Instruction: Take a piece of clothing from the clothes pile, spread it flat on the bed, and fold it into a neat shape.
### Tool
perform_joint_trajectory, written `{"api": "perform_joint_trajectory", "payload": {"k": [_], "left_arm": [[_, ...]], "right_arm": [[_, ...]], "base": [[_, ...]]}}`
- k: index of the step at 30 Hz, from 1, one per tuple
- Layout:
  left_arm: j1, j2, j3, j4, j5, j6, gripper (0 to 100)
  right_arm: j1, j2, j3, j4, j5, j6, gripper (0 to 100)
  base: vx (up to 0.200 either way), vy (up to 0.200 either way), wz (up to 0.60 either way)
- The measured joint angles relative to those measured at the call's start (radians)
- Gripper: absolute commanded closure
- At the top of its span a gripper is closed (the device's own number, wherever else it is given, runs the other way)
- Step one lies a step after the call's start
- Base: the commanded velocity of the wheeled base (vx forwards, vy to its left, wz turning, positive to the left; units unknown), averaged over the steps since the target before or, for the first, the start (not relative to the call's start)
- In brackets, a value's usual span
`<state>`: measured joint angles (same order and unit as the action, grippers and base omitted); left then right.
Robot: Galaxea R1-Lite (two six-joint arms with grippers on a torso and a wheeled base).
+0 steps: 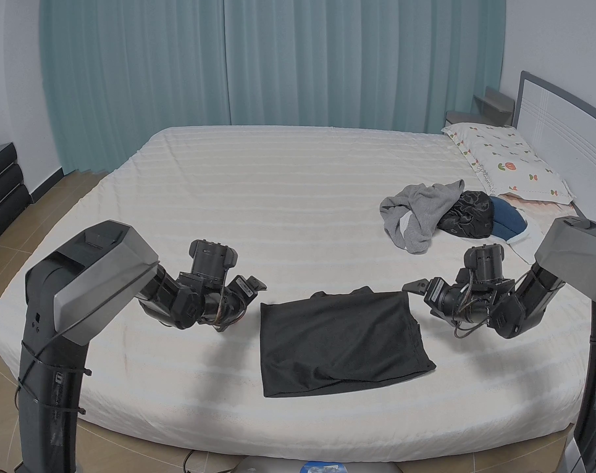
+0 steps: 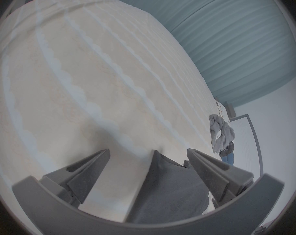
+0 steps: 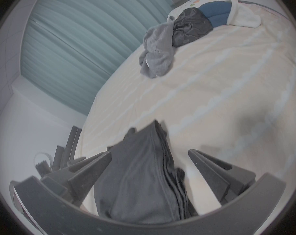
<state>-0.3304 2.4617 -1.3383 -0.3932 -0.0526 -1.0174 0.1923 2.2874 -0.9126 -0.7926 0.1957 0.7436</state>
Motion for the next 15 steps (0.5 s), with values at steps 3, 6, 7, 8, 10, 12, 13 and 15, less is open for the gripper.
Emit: {"api": "perform_joint_trajectory", "payload": {"k": [3,6,7,8,10,12,13,15], "left_arm": [[0.034,-0.025,0.032,0.0,-0.028,-0.002,0],[0.07,-0.042,0.051,0.0,-0.051,-0.003,0],[0.08,-0.047,0.055,0.0,-0.057,-0.003,0],[0.09,-0.051,0.058,0.0,-0.063,-0.003,0],[0.106,-0.058,0.063,-0.001,-0.071,-0.003,0],[0.116,-0.062,0.065,-0.002,-0.074,-0.002,0],[0.119,-0.064,0.065,-0.002,-0.074,-0.002,0],[0.123,-0.067,0.066,-0.002,-0.075,-0.001,0]], "right_arm": [[0.007,-0.045,0.098,-0.006,0.038,-0.022,0],[0.014,-0.085,0.195,-0.017,0.092,-0.045,0],[0.017,-0.095,0.22,-0.027,0.107,-0.057,0],[0.018,-0.106,0.246,-0.042,0.121,-0.075,0],[0.022,-0.122,0.284,-0.071,0.141,-0.103,0],[0.024,-0.131,0.304,-0.077,0.146,-0.115,0],[0.025,-0.133,0.313,-0.079,0.147,-0.123,0],[0.027,-0.131,0.324,-0.082,0.149,-0.145,0]], "base": [[0.0,0.0,0.0],[0.0,0.0,0.0],[0.0,0.0,0.0],[0.0,0.0,0.0],[0.0,0.0,0.0],[0.0,0.0,0.0],[0.0,0.0,0.0],[0.0,0.0,0.0]]}}
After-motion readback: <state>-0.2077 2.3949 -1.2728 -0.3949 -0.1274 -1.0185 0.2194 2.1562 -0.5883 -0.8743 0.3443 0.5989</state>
